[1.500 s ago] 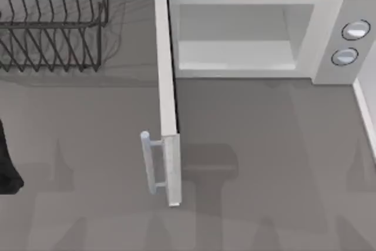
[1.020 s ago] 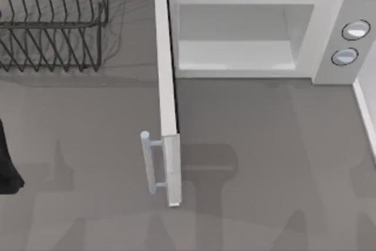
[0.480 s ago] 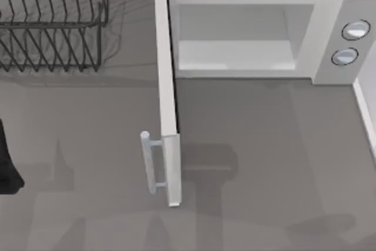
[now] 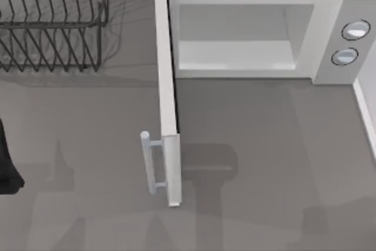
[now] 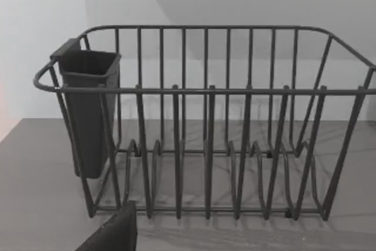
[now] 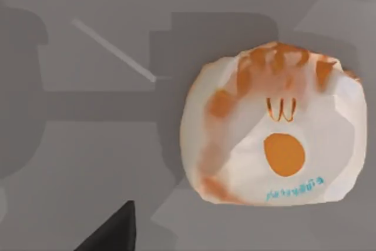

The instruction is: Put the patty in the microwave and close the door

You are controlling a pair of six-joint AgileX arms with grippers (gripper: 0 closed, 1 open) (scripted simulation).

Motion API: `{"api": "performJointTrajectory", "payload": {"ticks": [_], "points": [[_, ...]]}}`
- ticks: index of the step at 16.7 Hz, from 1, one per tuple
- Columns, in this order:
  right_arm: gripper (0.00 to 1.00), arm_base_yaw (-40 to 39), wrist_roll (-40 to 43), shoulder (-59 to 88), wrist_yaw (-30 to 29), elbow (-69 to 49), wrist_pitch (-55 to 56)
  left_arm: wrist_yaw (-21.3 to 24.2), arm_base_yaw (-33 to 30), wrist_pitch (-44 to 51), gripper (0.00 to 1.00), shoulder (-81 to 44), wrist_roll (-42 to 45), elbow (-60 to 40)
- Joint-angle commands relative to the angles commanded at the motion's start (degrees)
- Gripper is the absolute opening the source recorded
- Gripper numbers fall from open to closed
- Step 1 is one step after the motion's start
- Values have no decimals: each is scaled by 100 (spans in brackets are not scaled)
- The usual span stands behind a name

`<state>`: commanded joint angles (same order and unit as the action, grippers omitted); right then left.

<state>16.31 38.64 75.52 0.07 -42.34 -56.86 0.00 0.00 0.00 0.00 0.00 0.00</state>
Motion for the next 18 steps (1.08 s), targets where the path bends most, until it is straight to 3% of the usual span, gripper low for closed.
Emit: {"api": "performJointTrajectory", "payload": {"ticks": [6,14,18], "points": [[100,-23,-14,34,0,77,103,0,0,0,100,0,0,0],[100,-24,-41,1003,3,1022,2074,0,0,0,100,0,0,0],[100,-23,-42,1172,3,1174,2346,0,0,0,100,0,0,0]]}}
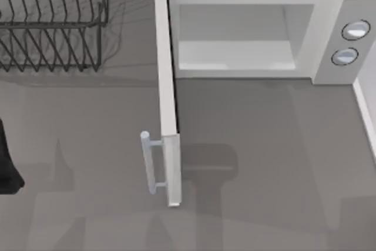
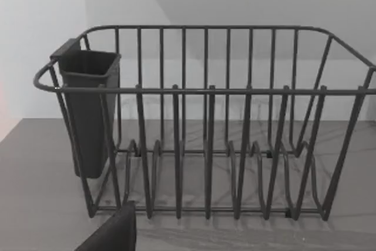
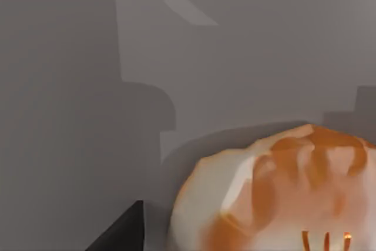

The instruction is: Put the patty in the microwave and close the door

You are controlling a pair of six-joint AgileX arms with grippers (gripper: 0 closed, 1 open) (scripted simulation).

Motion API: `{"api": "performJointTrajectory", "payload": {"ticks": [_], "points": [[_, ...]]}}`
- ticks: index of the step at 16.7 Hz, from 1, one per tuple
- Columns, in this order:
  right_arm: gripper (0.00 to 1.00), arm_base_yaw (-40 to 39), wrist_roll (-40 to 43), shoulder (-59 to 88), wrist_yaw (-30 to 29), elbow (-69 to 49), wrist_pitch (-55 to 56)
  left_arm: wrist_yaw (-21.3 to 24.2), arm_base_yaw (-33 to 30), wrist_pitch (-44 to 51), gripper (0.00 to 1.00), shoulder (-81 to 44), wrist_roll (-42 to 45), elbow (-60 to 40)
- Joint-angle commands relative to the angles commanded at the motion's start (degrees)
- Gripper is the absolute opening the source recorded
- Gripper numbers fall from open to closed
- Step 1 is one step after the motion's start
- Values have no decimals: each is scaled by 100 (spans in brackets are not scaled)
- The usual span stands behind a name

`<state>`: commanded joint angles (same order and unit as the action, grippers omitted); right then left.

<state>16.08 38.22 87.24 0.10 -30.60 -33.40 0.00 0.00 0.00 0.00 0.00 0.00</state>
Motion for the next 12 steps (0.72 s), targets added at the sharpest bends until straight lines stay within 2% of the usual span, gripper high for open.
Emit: {"api": "performJointTrajectory", "payload": {"ticks": [2,12], "points": [[100,0,0,0,0,0,0,0,0,0,100,0,0,0],[25,0,0,0,0,0,0,0,0,0,100,0,0,0]]}}
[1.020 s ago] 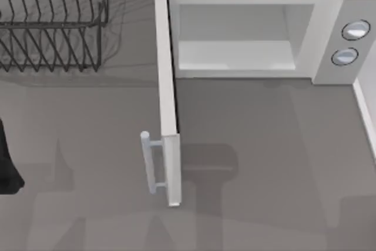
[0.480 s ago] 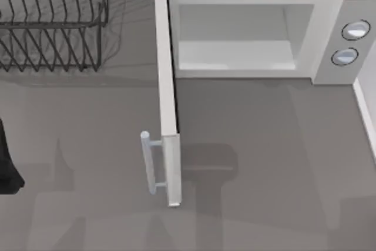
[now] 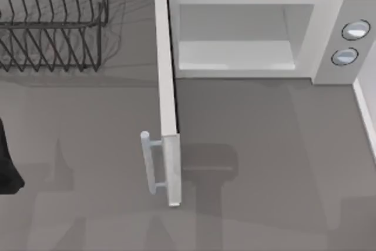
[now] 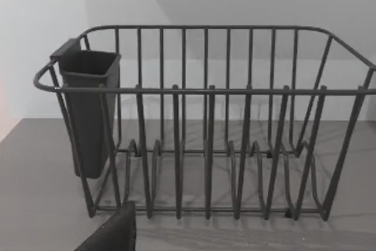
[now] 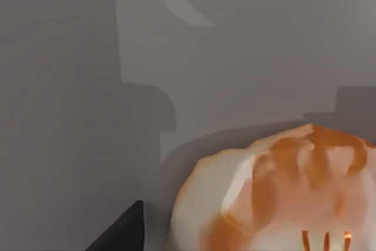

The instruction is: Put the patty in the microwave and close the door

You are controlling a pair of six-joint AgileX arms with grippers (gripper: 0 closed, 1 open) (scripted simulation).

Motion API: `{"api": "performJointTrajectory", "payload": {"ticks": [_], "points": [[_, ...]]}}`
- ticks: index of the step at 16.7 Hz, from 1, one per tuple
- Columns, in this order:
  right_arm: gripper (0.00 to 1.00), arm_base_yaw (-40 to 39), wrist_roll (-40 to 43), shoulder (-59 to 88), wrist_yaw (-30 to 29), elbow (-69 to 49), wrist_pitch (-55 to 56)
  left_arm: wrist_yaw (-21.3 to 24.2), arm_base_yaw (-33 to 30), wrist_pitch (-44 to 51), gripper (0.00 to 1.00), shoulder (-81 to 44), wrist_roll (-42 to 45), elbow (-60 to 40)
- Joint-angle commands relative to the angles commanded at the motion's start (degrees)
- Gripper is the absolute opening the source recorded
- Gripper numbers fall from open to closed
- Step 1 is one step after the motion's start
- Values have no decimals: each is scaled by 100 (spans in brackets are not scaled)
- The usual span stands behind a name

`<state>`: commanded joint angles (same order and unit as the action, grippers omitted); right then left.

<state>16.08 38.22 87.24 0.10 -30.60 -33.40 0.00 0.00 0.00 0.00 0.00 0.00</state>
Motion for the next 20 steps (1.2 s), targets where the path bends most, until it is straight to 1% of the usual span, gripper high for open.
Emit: {"api": "performJointTrajectory", "payload": {"ticks": [3,4,11,12,14,16,20], "points": [[2,0,0,0,0,0,0,0,0,0,100,0,0,0],[0,0,0,0,0,0,0,0,0,0,100,0,0,0],[0,0,0,0,0,0,0,0,0,0,100,0,0,0],[0,18,-7,-417,75,-279,-582,0,0,0,100,0,0,0],[0,27,8,-461,75,-368,-671,0,0,0,100,0,0,0],[0,36,29,-608,75,-646,-999,0,0,0,100,0,0,0],[0,45,43,-918,74,-1272,-2291,0,0,0,100,0,0,0]]}}
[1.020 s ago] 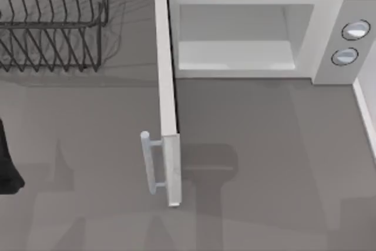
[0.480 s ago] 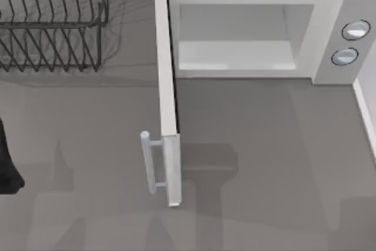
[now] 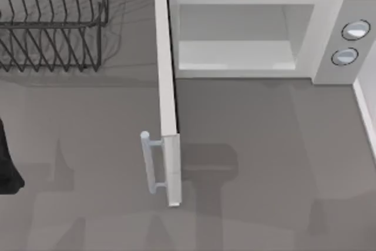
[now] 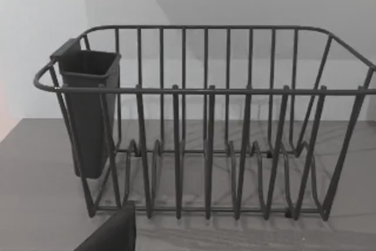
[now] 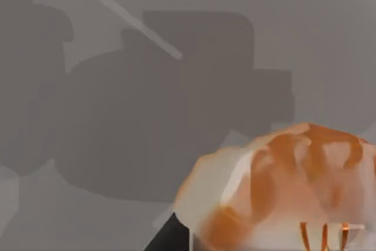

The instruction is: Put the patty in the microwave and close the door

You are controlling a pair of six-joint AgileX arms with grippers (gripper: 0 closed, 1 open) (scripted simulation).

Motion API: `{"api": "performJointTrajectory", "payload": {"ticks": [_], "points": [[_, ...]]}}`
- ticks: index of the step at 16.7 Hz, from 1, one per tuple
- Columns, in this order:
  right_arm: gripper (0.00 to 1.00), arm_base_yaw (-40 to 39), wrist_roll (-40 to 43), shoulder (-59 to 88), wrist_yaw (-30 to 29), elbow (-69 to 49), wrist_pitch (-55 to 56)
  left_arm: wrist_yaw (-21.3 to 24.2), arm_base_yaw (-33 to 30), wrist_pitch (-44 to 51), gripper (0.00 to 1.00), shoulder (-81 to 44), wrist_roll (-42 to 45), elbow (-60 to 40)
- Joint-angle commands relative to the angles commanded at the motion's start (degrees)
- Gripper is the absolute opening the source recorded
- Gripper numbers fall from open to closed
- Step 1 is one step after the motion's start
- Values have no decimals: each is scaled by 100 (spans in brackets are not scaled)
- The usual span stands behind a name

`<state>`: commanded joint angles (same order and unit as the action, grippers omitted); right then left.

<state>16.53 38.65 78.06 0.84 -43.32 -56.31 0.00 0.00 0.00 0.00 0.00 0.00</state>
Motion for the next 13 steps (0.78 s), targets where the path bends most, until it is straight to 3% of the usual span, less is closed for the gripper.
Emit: {"api": "performJointTrajectory", "payload": {"ticks": [5,13], "points": [[0,3,-3,-489,-1,-694,-984,0,0,0,100,0,0,0],[0,-208,-226,-261,-163,-839,-624,0,0,0,100,0,0,0]]}}
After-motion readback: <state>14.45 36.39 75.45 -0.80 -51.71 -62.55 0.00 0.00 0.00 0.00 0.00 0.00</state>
